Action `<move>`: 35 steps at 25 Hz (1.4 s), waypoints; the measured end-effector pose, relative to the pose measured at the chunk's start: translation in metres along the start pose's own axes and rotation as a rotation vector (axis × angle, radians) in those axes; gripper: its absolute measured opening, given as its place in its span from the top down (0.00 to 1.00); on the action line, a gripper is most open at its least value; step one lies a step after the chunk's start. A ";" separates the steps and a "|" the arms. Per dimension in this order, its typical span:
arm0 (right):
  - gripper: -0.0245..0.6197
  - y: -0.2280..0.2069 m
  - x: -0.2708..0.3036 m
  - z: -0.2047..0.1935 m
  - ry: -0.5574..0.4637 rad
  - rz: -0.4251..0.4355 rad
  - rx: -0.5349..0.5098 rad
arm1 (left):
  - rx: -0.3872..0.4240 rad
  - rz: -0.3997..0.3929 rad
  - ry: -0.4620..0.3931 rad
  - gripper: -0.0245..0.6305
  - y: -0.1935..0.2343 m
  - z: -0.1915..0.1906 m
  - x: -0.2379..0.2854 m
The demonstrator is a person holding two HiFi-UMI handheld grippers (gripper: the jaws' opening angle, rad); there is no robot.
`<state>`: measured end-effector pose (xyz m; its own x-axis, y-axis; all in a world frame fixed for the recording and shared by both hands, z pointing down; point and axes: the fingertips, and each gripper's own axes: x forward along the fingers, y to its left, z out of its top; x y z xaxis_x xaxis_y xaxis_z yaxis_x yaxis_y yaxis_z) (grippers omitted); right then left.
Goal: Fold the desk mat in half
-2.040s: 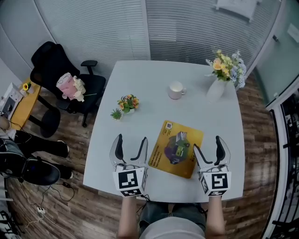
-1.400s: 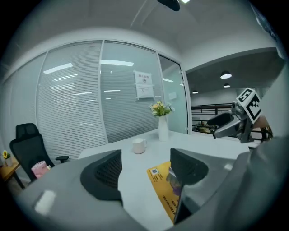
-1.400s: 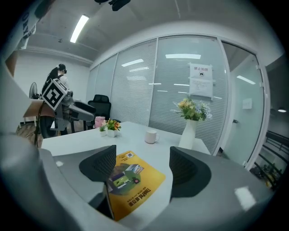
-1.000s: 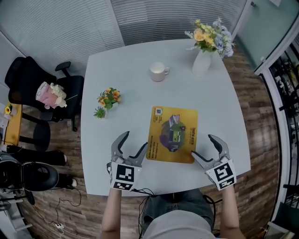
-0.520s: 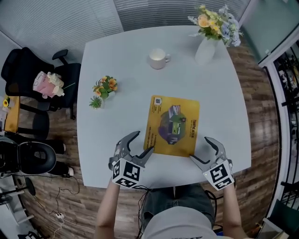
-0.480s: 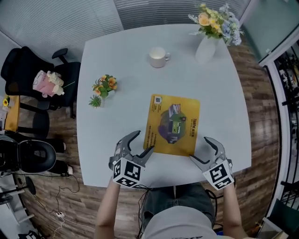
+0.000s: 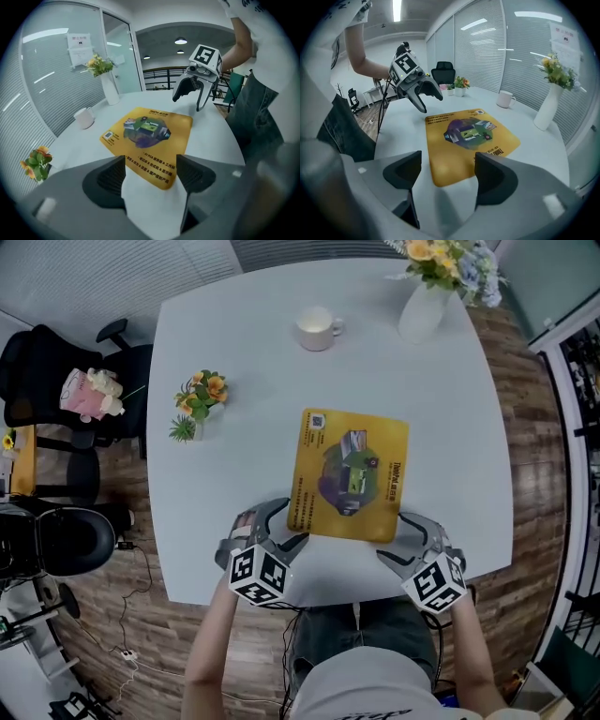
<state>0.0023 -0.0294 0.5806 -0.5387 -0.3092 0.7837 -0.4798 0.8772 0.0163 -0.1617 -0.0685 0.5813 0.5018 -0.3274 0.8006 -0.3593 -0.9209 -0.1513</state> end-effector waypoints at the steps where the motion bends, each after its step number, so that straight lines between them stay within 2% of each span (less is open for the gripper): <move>1: 0.37 0.000 0.003 -0.002 0.008 0.008 -0.009 | 0.017 -0.012 0.013 0.46 -0.001 -0.002 0.003; 6: 0.39 0.001 0.012 -0.010 0.043 0.034 -0.033 | 0.103 -0.079 0.084 0.46 -0.011 -0.015 0.016; 17: 0.42 0.007 0.031 -0.022 0.089 0.116 -0.062 | 0.216 -0.172 0.166 0.45 -0.023 -0.027 0.037; 23: 0.44 0.011 0.042 -0.034 0.155 0.167 -0.151 | 0.212 -0.201 0.168 0.45 -0.024 -0.027 0.041; 27: 0.47 0.009 0.044 -0.036 0.161 0.180 -0.178 | 0.209 -0.225 0.174 0.44 -0.023 -0.028 0.042; 35: 0.49 0.007 0.044 -0.036 0.170 0.203 -0.195 | 0.234 -0.346 0.236 0.44 -0.025 -0.025 0.050</move>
<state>0.0000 -0.0233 0.6372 -0.4782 -0.0694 0.8755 -0.2239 0.9736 -0.0451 -0.1478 -0.0561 0.6396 0.3587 0.0393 0.9326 -0.0026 -0.9991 0.0431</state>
